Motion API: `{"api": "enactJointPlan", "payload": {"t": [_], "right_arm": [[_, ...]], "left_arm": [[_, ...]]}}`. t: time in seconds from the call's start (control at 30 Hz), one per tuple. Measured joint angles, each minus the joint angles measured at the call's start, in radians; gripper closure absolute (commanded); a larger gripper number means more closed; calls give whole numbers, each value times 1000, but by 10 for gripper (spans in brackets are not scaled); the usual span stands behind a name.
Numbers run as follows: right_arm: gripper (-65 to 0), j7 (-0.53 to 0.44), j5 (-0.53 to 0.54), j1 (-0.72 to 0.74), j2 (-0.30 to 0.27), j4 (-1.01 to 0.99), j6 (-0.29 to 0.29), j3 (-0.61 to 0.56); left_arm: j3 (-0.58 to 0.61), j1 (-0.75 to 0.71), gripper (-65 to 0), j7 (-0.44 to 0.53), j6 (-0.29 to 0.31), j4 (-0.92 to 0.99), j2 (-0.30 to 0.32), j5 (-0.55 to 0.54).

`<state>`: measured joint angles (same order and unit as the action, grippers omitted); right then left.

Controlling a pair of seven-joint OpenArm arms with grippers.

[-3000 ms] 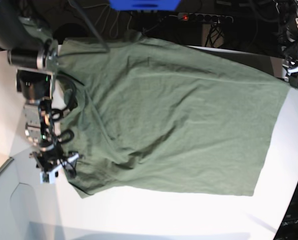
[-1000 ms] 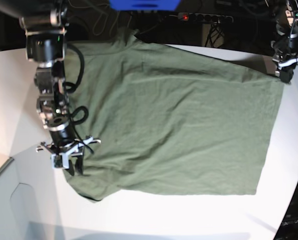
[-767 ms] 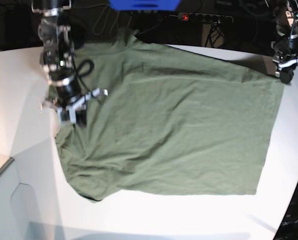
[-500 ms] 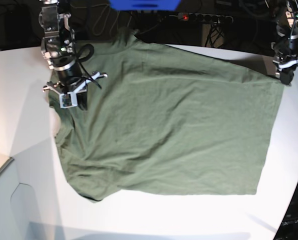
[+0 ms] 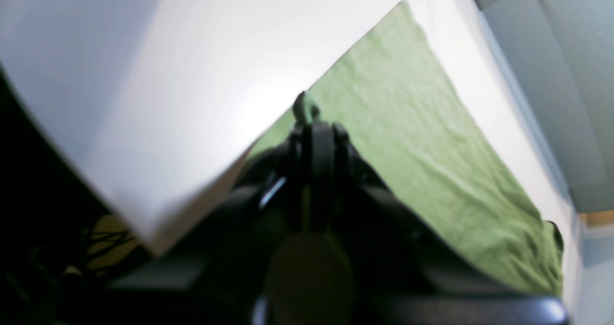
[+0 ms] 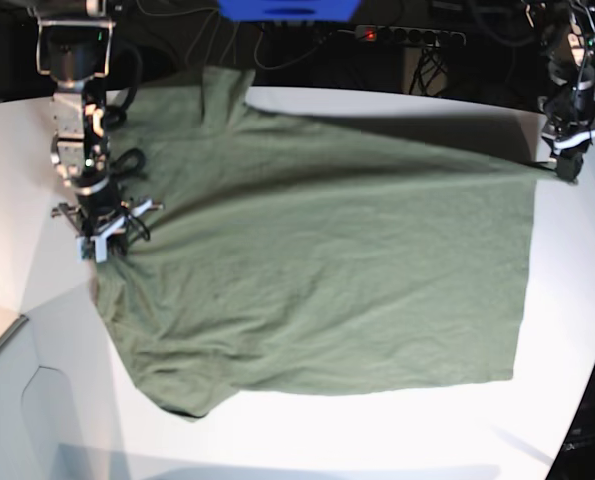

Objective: Layout the t-shirt on the table in an organized manner, then fold the t-shirt properly
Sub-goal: 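Move the right gripper to the shoulder and grasp the fabric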

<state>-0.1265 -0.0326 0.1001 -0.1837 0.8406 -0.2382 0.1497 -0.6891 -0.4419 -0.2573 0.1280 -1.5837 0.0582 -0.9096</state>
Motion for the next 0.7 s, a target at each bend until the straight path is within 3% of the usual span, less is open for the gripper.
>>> {"api": "enactJointPlan", "payload": {"t": [0.27,0.5,0.57,0.7], "right_arm": [[0,29,-2,115,-27,-103,0,2],[-1,105,-22,-36,-27,182,11,3],[-65,147,-16,-98,-26,317,14,5],[-256,324,-14,-223,-2,586,17,11]], "left_arm": [[45,7,-1,-2,0,5,0,0],[97,-10,-1,8,0,1,0,-1],[113,-20,-1,8,-2,1,0,0],[121,-14,-1,5,-2,0,0,3]]}}
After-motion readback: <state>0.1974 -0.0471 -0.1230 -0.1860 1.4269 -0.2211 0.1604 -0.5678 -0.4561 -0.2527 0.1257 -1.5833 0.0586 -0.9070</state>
